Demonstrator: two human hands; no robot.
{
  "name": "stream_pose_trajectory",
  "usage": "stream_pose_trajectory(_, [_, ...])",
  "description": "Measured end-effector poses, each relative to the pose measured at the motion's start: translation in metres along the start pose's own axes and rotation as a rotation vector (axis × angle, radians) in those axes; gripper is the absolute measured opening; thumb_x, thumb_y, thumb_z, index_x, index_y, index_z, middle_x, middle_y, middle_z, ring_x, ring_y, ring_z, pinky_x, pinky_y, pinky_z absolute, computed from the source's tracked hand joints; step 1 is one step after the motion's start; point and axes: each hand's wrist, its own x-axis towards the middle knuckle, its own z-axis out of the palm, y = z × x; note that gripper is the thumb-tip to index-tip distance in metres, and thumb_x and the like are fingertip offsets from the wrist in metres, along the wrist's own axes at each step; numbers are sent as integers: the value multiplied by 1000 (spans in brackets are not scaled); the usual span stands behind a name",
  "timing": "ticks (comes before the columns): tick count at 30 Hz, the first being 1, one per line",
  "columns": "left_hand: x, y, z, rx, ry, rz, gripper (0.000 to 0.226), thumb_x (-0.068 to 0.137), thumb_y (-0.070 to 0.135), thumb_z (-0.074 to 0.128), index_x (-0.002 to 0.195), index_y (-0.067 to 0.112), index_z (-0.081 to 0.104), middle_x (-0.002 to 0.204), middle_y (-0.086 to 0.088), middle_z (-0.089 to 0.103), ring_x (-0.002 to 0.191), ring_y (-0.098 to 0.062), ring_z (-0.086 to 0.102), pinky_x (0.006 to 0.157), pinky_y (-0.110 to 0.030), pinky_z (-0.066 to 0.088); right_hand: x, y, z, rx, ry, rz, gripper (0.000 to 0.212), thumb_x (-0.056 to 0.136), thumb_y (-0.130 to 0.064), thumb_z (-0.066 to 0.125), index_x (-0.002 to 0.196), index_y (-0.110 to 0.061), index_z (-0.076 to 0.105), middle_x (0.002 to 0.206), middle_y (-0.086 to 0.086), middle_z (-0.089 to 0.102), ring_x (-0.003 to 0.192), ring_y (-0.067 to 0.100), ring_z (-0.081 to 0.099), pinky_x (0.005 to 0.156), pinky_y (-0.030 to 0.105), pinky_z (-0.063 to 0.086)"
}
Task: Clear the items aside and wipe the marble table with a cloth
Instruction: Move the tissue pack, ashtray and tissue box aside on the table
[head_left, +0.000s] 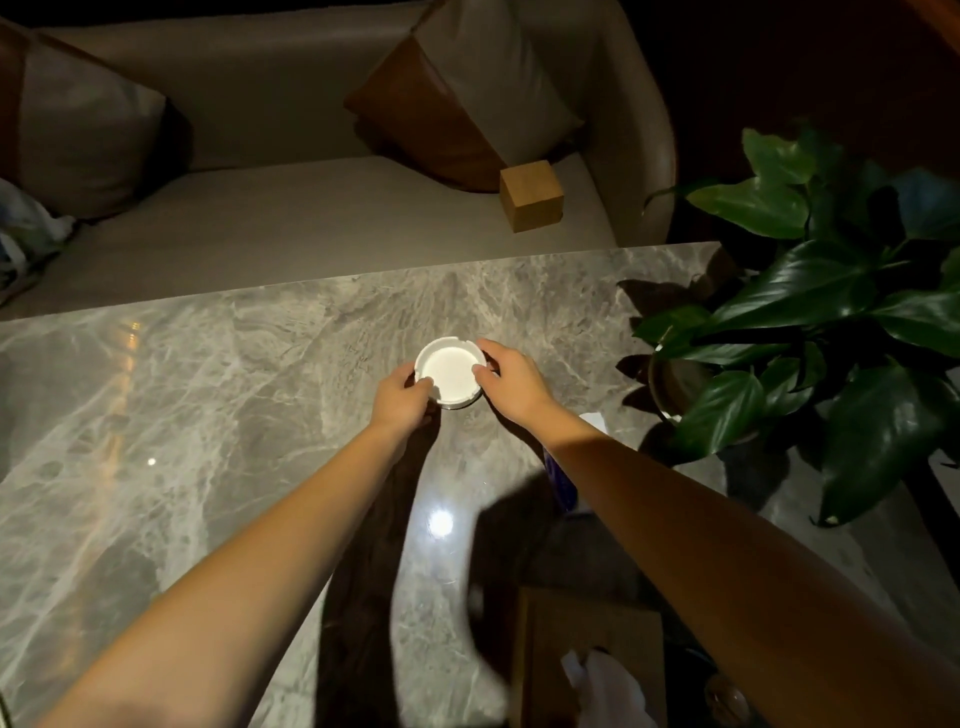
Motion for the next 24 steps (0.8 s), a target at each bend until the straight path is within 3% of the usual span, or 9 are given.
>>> stream_pose_trajectory(4, [8, -5, 10, 120, 49, 115, 36, 90, 6, 49, 123, 16, 59, 95, -9, 64, 88, -34, 64, 85, -48, 55, 5, 7, -1, -9, 61, 21, 43, 89, -9, 52, 130, -23, 56, 115, 7, 67, 103, 28, 61, 86, 45, 54])
stream_pose_trajectory(10, [18, 7, 34, 83, 32, 159, 34, 92, -1, 46, 119, 10, 63, 79, -14, 60, 58, -23, 57, 71, -41, 56, 15, 17, -17, -61, 146, 49, 41, 89, -7, 52, 127, -22, 58, 115, 8, 67, 104, 30, 61, 85, 45, 55])
stream_pose_trajectory(14, [28, 11, 53, 127, 62, 209, 33, 88, 1, 47, 113, 12, 66, 63, -9, 61, 58, -23, 56, 70, -43, 55, 24, 21, -27, -152, 216, 98, 42, 92, -6, 47, 129, -23, 57, 117, 11, 66, 106, 33, 61, 85, 43, 54])
stream_pose_trajectory(20, [38, 15, 73, 141, 63, 218, 29, 87, 4, 48, 108, 12, 67, 64, -11, 63, 61, -26, 60, 72, -49, 57, 33, 28, -37, -218, 290, 164, 49, 95, -5, 42, 137, -28, 52, 120, 13, 65, 108, 34, 60, 84, 39, 51])
stream_pose_trajectory(22, [38, 15, 75, 125, 55, 206, 30, 88, 5, 47, 110, 12, 65, 66, -10, 63, 67, -29, 62, 75, -50, 57, 33, 27, -38, -206, 278, 173, 47, 96, -7, 43, 138, -28, 51, 122, 13, 64, 110, 34, 59, 86, 40, 52])
stream_pose_trajectory(24, [32, 17, 76, 80, 39, 150, 36, 90, 5, 48, 124, 10, 56, 76, -8, 62, 74, -27, 64, 83, -48, 55, 31, 27, -37, -150, 275, 196, 46, 97, -9, 43, 138, -29, 51, 125, 12, 63, 112, 33, 58, 89, 42, 53])
